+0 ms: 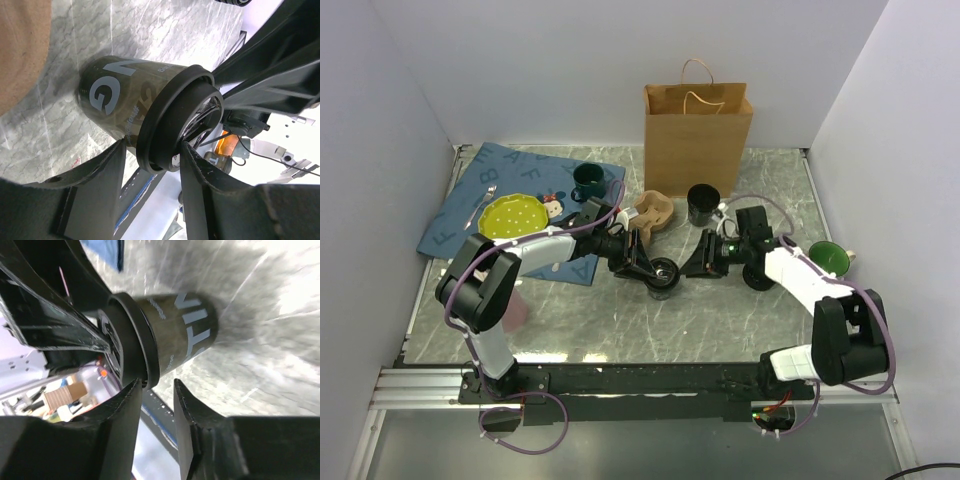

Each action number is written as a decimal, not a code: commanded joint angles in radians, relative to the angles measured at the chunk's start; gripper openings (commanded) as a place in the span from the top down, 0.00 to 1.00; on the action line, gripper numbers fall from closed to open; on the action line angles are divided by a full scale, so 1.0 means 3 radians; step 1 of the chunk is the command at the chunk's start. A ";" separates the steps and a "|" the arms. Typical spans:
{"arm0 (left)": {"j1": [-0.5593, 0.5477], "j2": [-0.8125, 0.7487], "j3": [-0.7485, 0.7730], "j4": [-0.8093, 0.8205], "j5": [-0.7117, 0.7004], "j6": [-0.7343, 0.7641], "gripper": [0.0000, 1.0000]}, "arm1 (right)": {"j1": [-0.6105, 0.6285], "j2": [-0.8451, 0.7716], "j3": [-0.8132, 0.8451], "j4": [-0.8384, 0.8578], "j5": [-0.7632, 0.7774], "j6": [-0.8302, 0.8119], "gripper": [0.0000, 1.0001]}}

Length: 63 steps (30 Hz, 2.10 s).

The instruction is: Pack the takeout coffee

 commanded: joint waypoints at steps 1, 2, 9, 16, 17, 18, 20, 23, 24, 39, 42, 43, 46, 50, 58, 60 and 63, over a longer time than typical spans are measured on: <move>-0.0042 0.0349 -0.0221 -0.0508 -0.1061 0.0324 0.51 | -0.0079 0.0006 0.0305 -0.0322 0.0203 -0.0339 0.59; -0.0042 0.0354 -0.0221 -0.0508 -0.1056 0.0325 0.51 | -0.0084 0.0047 0.0346 -0.0317 0.0167 -0.0365 0.59; -0.0042 0.0364 -0.0201 -0.0519 -0.1056 0.0324 0.51 | -0.0099 0.0431 0.0551 -0.0180 -0.0222 -0.0457 0.60; -0.0042 0.0385 -0.0185 -0.0544 -0.1061 0.0335 0.51 | -0.0089 0.0635 0.0530 0.0005 -0.0380 -0.0422 0.61; -0.0042 0.0390 -0.0180 -0.0544 -0.1061 0.0335 0.51 | -0.0074 0.0656 0.0510 0.0026 -0.0406 -0.0416 0.61; -0.0042 0.0395 -0.0180 -0.0539 -0.1061 0.0340 0.51 | -0.0074 0.0702 0.0505 0.0046 -0.0426 -0.0401 0.62; -0.0042 0.0400 -0.0190 -0.0539 -0.1056 0.0335 0.51 | -0.0074 0.0712 0.0469 0.0138 -0.0462 -0.0350 0.62; -0.0042 0.0416 -0.0185 -0.0539 -0.1056 0.0345 0.51 | -0.0069 0.0763 0.0464 0.0194 -0.0477 -0.0340 0.64; -0.0042 0.0421 -0.0190 -0.0539 -0.1061 0.0350 0.51 | -0.0069 0.0784 0.0464 0.0194 -0.0508 -0.0340 0.64; -0.0047 0.0461 -0.0211 -0.0580 -0.1138 0.0360 0.51 | -0.0074 0.0973 -0.0190 0.0695 -0.0186 -0.0145 0.82; -0.0042 0.0462 -0.0216 -0.0580 -0.1158 0.0360 0.51 | -0.0074 0.0999 -0.0303 0.0772 -0.0115 -0.0089 0.83; -0.0047 0.0462 -0.0231 -0.0580 -0.1158 0.0355 0.51 | -0.0074 0.1009 -0.0349 0.0787 -0.0109 -0.0079 0.83; -0.0042 0.0451 -0.0242 -0.0585 -0.1179 0.0360 0.51 | -0.0074 0.0983 -0.0400 0.0716 0.0029 -0.0043 0.83; -0.0042 0.0441 -0.0216 -0.0605 -0.1168 0.0401 0.51 | -0.0074 0.0729 -0.0294 0.0481 -0.0027 -0.0094 0.79; -0.0042 0.0416 -0.0134 -0.0621 -0.1092 0.0550 0.50 | -0.0074 0.0375 0.0473 -0.0235 -0.0165 -0.0340 0.64; -0.0042 0.0421 -0.0134 -0.0606 -0.1056 0.0550 0.50 | -0.0069 0.0375 0.0570 -0.0276 -0.0247 -0.0380 0.60; -0.0042 0.0431 -0.0155 -0.0539 -0.0969 0.0595 0.50 | -0.0058 0.0472 0.0708 -0.0357 -0.0217 -0.0493 0.59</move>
